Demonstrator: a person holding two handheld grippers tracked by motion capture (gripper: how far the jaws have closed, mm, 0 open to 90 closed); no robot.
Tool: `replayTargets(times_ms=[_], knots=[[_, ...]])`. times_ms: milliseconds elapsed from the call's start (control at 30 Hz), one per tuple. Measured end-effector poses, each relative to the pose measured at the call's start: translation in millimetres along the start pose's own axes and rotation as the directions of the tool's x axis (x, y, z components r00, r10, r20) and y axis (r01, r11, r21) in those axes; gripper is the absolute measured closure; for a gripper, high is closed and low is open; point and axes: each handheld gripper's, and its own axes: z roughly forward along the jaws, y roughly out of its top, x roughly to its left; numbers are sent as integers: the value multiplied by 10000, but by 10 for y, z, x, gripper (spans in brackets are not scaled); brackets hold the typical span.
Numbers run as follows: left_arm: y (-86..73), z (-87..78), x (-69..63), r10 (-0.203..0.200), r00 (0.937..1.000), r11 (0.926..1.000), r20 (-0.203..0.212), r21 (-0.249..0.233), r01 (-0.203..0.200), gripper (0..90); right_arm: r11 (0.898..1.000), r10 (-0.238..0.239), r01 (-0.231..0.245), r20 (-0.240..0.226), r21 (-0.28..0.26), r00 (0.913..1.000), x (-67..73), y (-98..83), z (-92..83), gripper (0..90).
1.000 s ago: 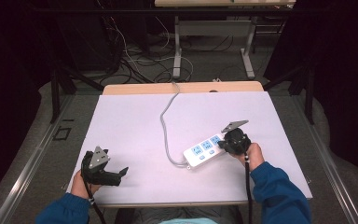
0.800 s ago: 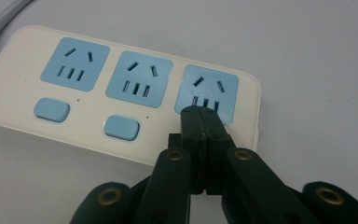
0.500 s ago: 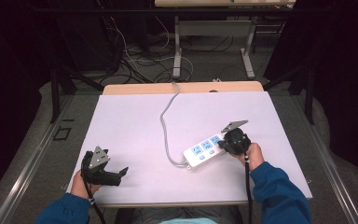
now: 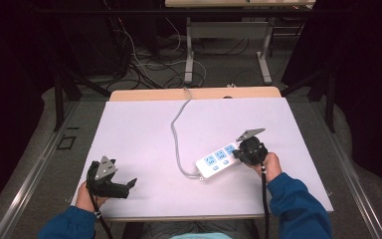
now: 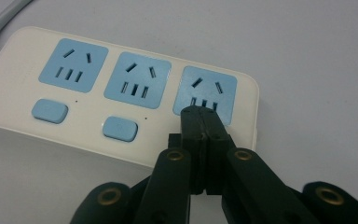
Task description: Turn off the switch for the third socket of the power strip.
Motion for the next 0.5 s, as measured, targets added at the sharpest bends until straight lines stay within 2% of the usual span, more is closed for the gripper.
replayTargets(times_ms=[133, 200, 500], knots=[[0, -1, 0, -6, 10000, 10000, -27, -5, 6, 2, 10000, 9, -9, -101, -7, 9999, -3, -1, 1, 900], [0, -1, 0, -6, 10000, 10000, -10, -16, 6, 2, 10000, 29, -29, 34, -7, 10000, 2, 0, 1, 900], [0, 0, 0, -14, 10000, 10000, -11, -28, 14, 2, 10000, 89, -89, 20, -26, 10000, 14, -1, 3, 900]])
